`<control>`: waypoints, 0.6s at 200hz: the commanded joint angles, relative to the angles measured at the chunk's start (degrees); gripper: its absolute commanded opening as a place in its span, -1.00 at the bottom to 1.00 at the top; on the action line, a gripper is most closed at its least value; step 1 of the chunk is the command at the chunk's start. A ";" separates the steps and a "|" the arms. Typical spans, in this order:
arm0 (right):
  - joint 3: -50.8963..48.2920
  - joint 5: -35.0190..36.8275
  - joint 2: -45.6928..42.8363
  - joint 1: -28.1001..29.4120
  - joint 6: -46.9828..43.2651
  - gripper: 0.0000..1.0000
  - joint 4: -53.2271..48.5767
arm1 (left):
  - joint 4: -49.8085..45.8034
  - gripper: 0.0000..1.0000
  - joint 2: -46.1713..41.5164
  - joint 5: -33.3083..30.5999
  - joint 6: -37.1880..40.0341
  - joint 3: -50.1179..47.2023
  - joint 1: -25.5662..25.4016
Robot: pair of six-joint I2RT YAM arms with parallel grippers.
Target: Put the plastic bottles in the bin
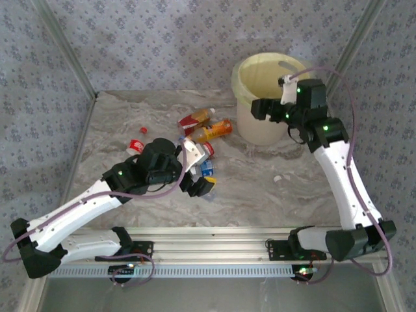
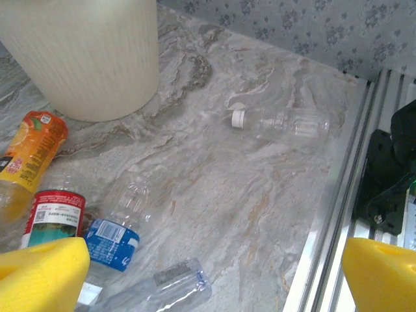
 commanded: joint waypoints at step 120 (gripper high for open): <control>-21.67 -1.20 5.44 18.91 -5.82 0.94 3.35 | -3.30 0.99 -6.71 -2.03 3.31 -0.93 -0.35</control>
